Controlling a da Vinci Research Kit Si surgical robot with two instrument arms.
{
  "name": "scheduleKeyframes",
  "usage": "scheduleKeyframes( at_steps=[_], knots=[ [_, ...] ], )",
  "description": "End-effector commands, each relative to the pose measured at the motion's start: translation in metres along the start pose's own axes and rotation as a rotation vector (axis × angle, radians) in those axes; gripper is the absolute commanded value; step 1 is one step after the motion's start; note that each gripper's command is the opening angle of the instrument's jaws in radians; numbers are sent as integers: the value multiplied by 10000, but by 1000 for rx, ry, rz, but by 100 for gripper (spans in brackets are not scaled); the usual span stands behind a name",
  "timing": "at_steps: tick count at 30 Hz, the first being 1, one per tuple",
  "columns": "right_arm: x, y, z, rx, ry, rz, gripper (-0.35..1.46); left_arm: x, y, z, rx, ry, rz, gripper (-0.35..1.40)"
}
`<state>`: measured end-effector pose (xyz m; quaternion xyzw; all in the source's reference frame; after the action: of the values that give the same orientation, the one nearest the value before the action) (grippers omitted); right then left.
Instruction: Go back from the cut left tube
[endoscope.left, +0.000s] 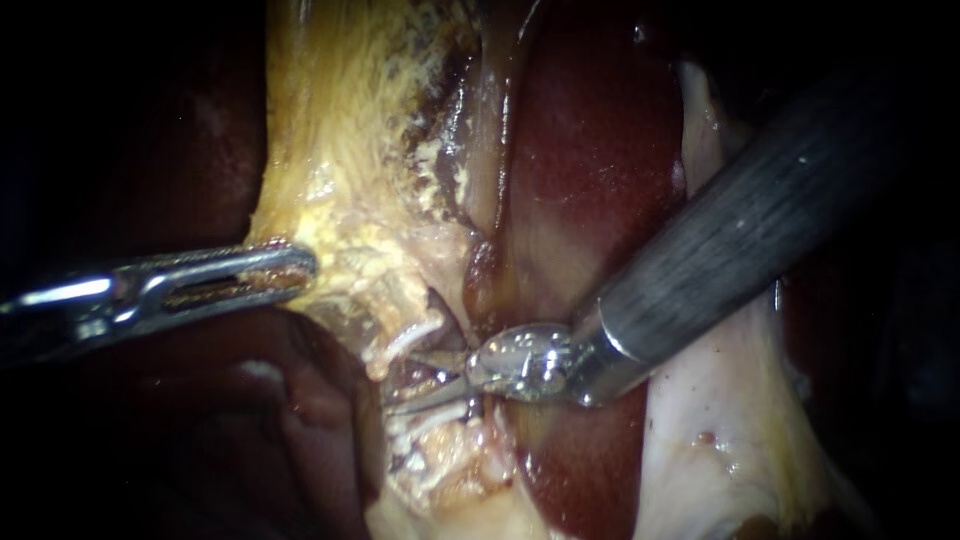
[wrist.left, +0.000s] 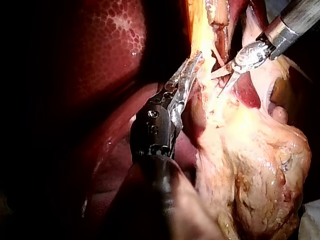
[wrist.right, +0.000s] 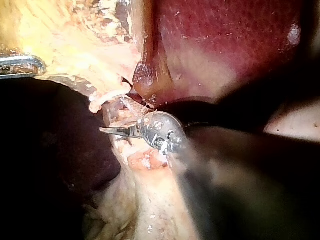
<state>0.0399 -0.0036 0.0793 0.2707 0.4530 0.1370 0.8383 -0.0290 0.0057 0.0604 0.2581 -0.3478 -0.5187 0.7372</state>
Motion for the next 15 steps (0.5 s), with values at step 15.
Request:
scheduleKeyframes(
  at_steps=[15],
  knots=[
    [-8, 5, -77, 0, 33, -314, 143, 0, 7, 1, 3, 2, 1, -35]
  ],
)
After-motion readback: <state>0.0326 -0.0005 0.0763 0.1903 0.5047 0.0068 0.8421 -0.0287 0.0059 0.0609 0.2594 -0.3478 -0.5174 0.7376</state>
